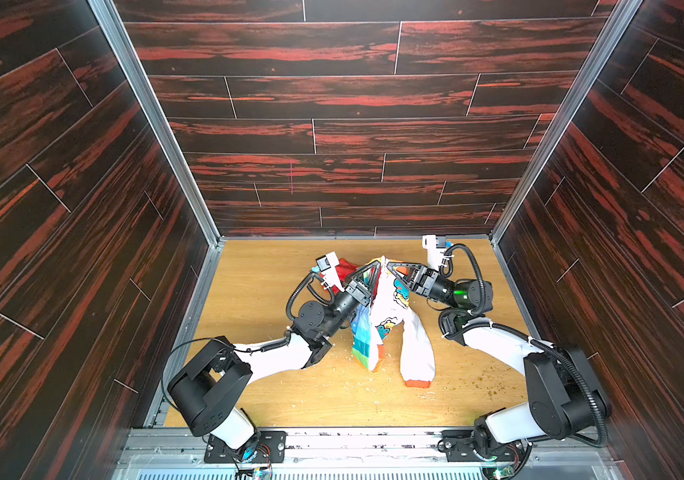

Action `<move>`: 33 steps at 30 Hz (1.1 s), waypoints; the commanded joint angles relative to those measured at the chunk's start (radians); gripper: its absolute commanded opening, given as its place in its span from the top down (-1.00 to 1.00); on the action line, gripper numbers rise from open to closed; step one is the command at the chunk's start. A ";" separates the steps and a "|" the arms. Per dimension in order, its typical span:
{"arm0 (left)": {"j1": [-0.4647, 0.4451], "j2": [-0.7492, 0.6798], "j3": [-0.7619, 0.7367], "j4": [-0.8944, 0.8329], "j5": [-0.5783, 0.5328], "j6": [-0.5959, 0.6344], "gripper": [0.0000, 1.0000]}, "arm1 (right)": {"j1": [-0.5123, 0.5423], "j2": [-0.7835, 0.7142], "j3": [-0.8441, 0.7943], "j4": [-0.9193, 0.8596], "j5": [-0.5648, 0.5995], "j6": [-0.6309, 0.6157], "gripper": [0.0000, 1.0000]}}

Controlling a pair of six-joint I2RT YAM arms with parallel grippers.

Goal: Zip up the jacket

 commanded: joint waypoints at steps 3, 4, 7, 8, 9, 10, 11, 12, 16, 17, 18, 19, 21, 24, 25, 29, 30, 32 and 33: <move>-0.006 0.001 -0.008 0.039 0.016 0.013 1.00 | 0.003 -0.024 0.034 0.031 0.023 0.006 1.00; -0.006 0.000 -0.008 0.035 0.016 0.016 1.00 | 0.003 -0.025 0.033 0.028 0.024 0.005 1.00; -0.011 -0.005 -0.009 0.023 0.018 0.029 1.00 | 0.003 -0.026 0.030 0.023 0.029 0.003 1.00; -0.012 -0.008 -0.010 0.018 0.019 0.032 1.00 | 0.003 -0.027 0.030 0.021 0.032 0.003 1.00; -0.012 -0.008 -0.011 0.016 0.020 0.034 1.00 | 0.002 -0.028 0.030 0.020 0.034 0.002 1.00; -0.012 -0.009 -0.012 0.016 0.019 0.035 1.00 | 0.001 -0.028 0.030 0.018 0.036 0.001 1.00; -0.013 -0.010 -0.017 0.016 0.018 0.038 1.00 | 0.000 -0.030 0.029 0.018 0.037 0.000 1.00; -0.012 -0.015 -0.019 0.016 0.015 0.041 1.00 | -0.003 -0.033 0.028 0.016 0.038 0.000 1.00; -0.015 -0.043 -0.041 0.016 -0.007 0.062 1.00 | -0.010 -0.039 0.027 0.022 0.029 0.008 1.00; -0.014 -0.052 -0.046 0.016 -0.015 0.069 1.00 | -0.011 -0.039 0.031 0.026 0.020 0.010 1.00; -0.013 -0.062 -0.048 0.016 -0.022 0.076 1.00 | -0.011 -0.038 0.033 0.034 0.012 0.016 1.00; -0.014 -0.069 -0.049 0.016 -0.026 0.084 1.00 | -0.011 -0.037 0.033 0.043 0.007 0.022 1.00; -0.013 -0.087 -0.046 0.016 -0.036 0.103 1.00 | -0.011 -0.031 0.035 0.063 -0.007 0.036 1.00; -0.013 -0.108 -0.038 0.016 -0.047 0.127 1.00 | -0.010 -0.010 0.043 0.109 -0.034 0.069 1.00; -0.013 -0.112 -0.036 0.016 -0.047 0.131 1.00 | -0.011 -0.002 0.046 0.123 -0.040 0.082 1.00; -0.014 -0.119 -0.017 0.017 -0.040 0.140 1.00 | -0.011 0.026 0.054 0.166 -0.051 0.121 1.00; -0.013 -0.116 -0.013 0.016 -0.036 0.140 1.00 | -0.011 0.026 0.054 0.162 -0.050 0.118 1.00; -0.013 -0.107 -0.002 0.017 -0.025 0.136 1.00 | -0.011 0.017 0.056 0.132 -0.054 0.103 1.00; -0.014 -0.102 0.004 0.021 -0.020 0.136 1.00 | -0.011 0.011 0.055 0.114 -0.052 0.091 1.00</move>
